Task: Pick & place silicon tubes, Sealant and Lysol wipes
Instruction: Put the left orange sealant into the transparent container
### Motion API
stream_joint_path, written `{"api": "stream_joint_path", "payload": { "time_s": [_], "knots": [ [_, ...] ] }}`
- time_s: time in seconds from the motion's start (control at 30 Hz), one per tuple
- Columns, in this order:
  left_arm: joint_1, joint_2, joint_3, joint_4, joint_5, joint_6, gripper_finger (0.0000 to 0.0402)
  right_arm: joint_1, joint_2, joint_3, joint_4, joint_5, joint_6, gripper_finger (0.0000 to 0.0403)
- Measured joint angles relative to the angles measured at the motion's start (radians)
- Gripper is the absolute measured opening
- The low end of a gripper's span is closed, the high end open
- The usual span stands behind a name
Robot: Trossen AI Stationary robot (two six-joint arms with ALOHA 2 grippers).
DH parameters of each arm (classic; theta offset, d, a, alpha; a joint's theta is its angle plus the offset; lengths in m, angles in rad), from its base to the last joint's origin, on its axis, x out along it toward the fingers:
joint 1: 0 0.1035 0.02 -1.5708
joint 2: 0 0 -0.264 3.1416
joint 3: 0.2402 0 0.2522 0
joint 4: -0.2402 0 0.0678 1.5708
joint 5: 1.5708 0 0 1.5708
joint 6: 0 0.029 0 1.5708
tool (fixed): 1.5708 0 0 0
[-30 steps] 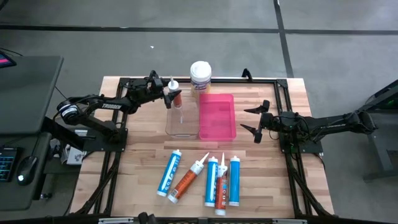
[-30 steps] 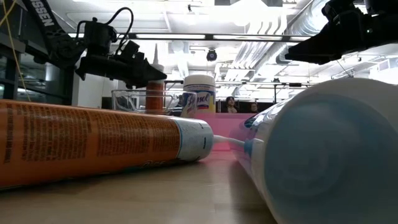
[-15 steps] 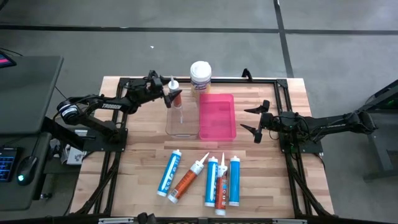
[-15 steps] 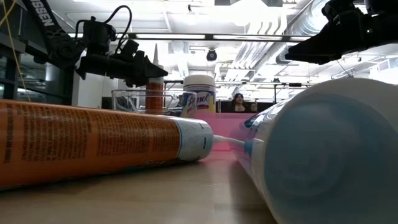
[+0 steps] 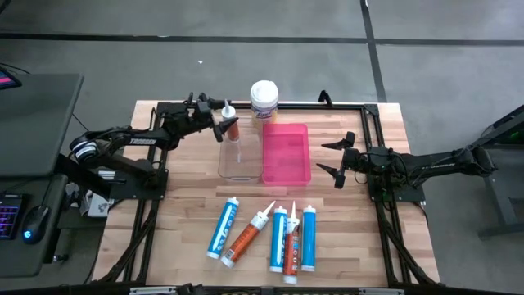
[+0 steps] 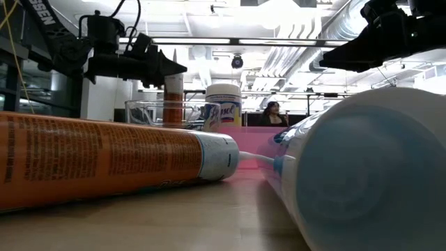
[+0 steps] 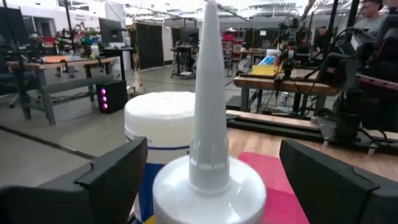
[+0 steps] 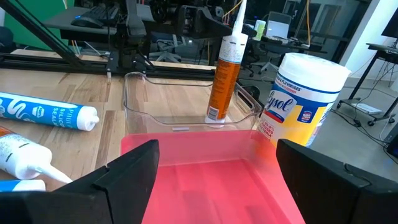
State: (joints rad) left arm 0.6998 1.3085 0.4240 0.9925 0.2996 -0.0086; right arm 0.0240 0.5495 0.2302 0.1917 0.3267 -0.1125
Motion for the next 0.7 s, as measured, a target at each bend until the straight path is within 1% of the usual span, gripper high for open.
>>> {"api": "stream_joint_path", "payload": {
  "time_s": [0.23, 0.43, 0.57, 0.7],
  "knots": [
    [0.000, -0.080, 0.000, -0.010, -0.001, 0.000, 0.0358, 0.000, 0.000, 0.000, 0.000, 0.000, 0.000, 0.0321],
    [-0.001, -0.154, 0.000, -0.062, -0.003, 0.002, 0.0358, 0.000, 0.000, 0.000, 0.000, 0.000, 0.000, 0.0321],
    [-0.040, -0.207, 0.000, -0.097, -0.018, 0.011, 0.0358, 0.000, 0.000, 0.000, 0.000, 0.000, 0.000, 0.0321],
    [-0.103, -0.294, -0.001, -0.166, -0.047, 0.035, 0.0358, 0.000, 0.000, 0.000, 0.000, 0.000, 0.000, 0.0321]
  ]
}}
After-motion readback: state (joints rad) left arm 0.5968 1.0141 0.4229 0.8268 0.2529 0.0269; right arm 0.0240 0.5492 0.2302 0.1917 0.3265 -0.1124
